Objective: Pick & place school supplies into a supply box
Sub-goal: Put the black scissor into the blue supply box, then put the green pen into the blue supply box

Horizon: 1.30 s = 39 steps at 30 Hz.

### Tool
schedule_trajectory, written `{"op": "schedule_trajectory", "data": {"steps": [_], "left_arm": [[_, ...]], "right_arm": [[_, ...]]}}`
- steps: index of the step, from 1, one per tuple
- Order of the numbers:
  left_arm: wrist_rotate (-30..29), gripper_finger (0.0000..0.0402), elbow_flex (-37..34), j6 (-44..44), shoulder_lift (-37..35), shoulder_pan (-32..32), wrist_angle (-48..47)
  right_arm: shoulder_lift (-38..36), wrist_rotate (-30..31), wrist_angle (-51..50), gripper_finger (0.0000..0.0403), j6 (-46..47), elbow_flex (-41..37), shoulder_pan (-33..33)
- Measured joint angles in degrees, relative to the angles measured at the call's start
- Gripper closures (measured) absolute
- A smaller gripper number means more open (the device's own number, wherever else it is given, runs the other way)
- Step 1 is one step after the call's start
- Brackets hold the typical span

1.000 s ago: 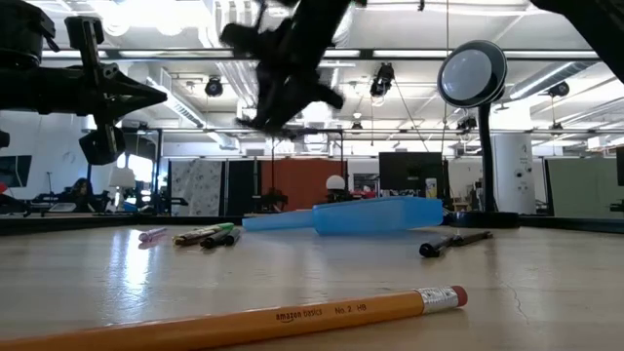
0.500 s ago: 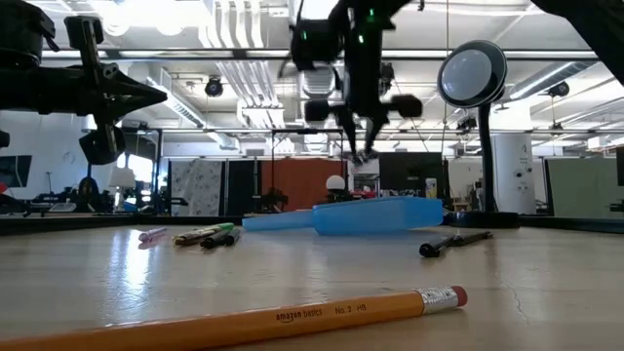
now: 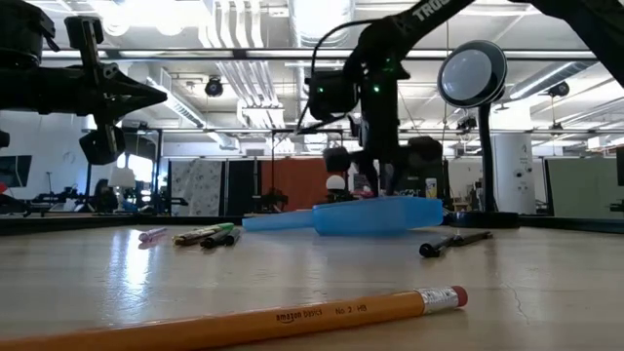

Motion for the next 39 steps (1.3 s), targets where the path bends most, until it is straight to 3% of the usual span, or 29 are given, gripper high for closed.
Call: {"op": "schedule_trajectory", "data": {"steps": [5,12,16,19,22,30,39], "left_arm": [[-0.02,0.0402,0.0,0.02,0.0,0.01,-0.01],[-0.02,0.0402,0.0,0.02,0.0,-0.01,-0.02],[0.01,0.0402,0.0,-0.36,0.0,-0.01,-0.06],[0.2,0.0402,0.0,-0.09,0.03,0.01,-0.2],[-0.15,0.0402,-0.02,-0.57,0.04,-0.01,0.07],[-6.18,0.0402,2.82,-2.25,2.02,-0.01,-3.31],[-15.24,0.0402,10.5,-2.21,10.53,-0.01,-4.61]], "right_arm": [[-0.09,-0.71,0.0,0.0307,2.21,-1.71,0.27],[-1.57,-0.53,-0.09,0.0208,-0.56,-0.96,0.27],[-6.26,7.43,0.07,0.0171,-1.8,-0.96,2.28],[-11.77,16.07,0.09,0.0163,-5.5,-0.9,4.61],[-16.88,20.04,0.05,0.0162,-9.36,-0.91,6.52],[-25.46,20.2,-0.08,0.0161,-15.94,-4.06,8.39],[-28.07,19.57,-0.01,0.0161,-24.12,-8.74,8.15]]}}
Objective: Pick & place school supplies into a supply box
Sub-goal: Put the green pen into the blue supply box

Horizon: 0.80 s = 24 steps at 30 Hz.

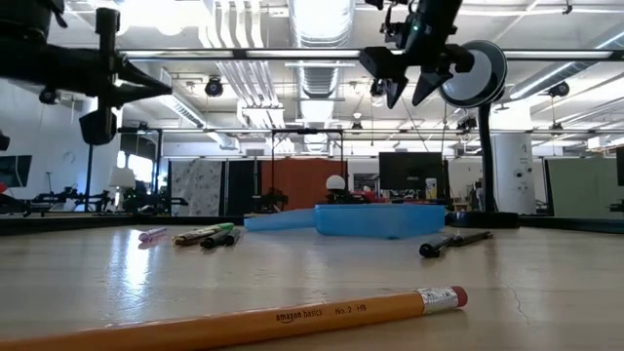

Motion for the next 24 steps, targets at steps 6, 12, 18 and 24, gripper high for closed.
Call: {"op": "schedule_trajectory", "data": {"steps": [6,12,18,24], "left_arm": [[-1.85,0.0402,8.91,0.84,10.62,-0.07,-5.72],[-1.89,0.0402,20.28,4.18,25.99,-0.33,-17.91],[-1.32,0.0402,27.16,5.43,39.1,-0.31,-25.75],[-1.4,0.0402,28.26,6.13,46.84,0.41,-27.85]], "right_arm": [[-0.02,-4.21,0.28,0.0161,-4.63,-1.08,0.24],[-0.06,-7.38,0.16,0.0161,-9.67,-2.71,0.44],[-1.92,-9.31,0.19,0.0165,-12.43,-3.56,1.25],[-3.1,-13.73,0.37,0.0174,-13.81,-4.22,1.16]]}}
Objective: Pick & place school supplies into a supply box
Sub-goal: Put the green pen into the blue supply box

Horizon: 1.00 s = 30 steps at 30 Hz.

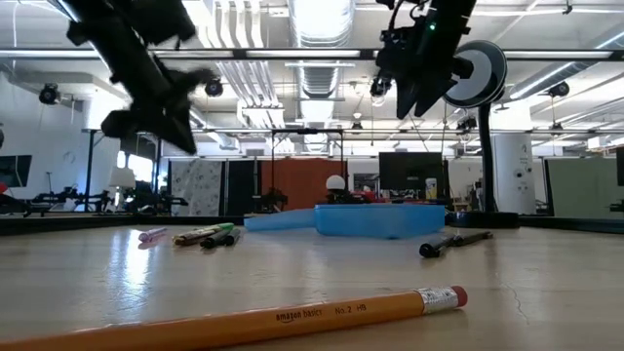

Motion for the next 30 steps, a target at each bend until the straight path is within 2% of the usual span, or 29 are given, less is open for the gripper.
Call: {"op": "schedule_trajectory", "data": {"steps": [3,6,11,14,16,22,28,30], "left_arm": [[-0.49,0.0401,0.0,0.25,2.49,1.48,-2.18],[-3.65,0.0394,-0.25,-1.3,6.05,2.83,-5.71],[-1.69,0.0358,-0.6,2.88,13.15,4.37,-4.13],[-0.96,0.033,-0.17,5.94,16.96,5.07,-2.09],[-1.18,0.0313,1.38,7.32,18.87,5.66,-1.52],[-7.97,0.0283,7.46,4.79,23.42,7.32,-2.17],[-6.33,0.0282,14.3,6.21,30.69,10.38,-8.25],[-3.54,0.0282,16.45,6.53,33.43,10.74,-10.83]], "right_arm": [[0.06,0.1,0.83,0.0175,-0.71,-0.61,-0.18],[0.15,-0.17,2.94,0.0175,-0.83,-2.09,-0.77],[0.17,-7.83,9.39,0.0175,0.58,-5.31,-2.77],[0.17,-8.39,12.81,0.0175,2.94,-7.27,-3.61],[0.24,-8.54,13.34,0.0175,4.66,-7.95,-4.32],[0.24,-8.87,13.31,0.0175,6.97,-8.74,-5.67],[0.24,-10.17,13.38,0.0175,7.93,-8.74,-6.26],[0.24,-10.34,13.25,0.0175,7.93,-8.74,-6.26]]}}
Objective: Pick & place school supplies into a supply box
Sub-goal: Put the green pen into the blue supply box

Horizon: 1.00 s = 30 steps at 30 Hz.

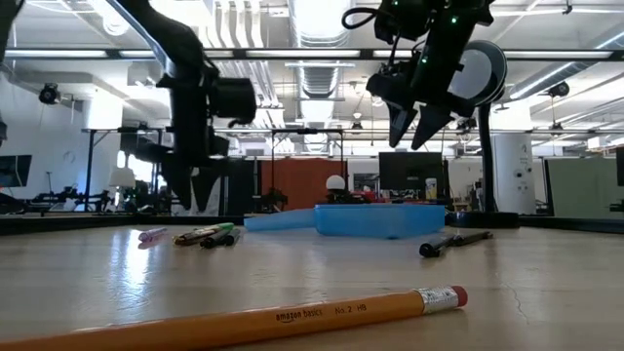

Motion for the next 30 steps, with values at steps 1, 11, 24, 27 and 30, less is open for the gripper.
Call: {"op": "schedule_trajectory", "data": {"steps": [1,11,24,27,30], "left_arm": [[1.62,0.0282,1.04,0.3,1.21,-0.01,-0.64],[2.76,0.0282,6.06,0.97,3.62,-2.82,0.16],[6.62,0.0282,4.62,-2.26,7.3,-3.16,6.77],[6.6,0.0282,3.91,-3.26,8.04,-3.23,6.21],[6.21,0.0281,3.12,-3.45,8.32,-3.5,6.26]], "right_arm": [[0.0,-0.09,-0.08,0.0175,0.0,0.0,0.0],[0.0,-1.66,-0.3,0.0175,-0.45,0.0,0.01],[0.0,-1.47,-0.45,0.0174,-1.6,-0.74,0.04],[0.0,-1.47,-0.6,0.0174,-1.6,-0.9,0.07],[0.0,-1.47,-0.62,0.0174,-1.39,-0.9,0.06]]}}
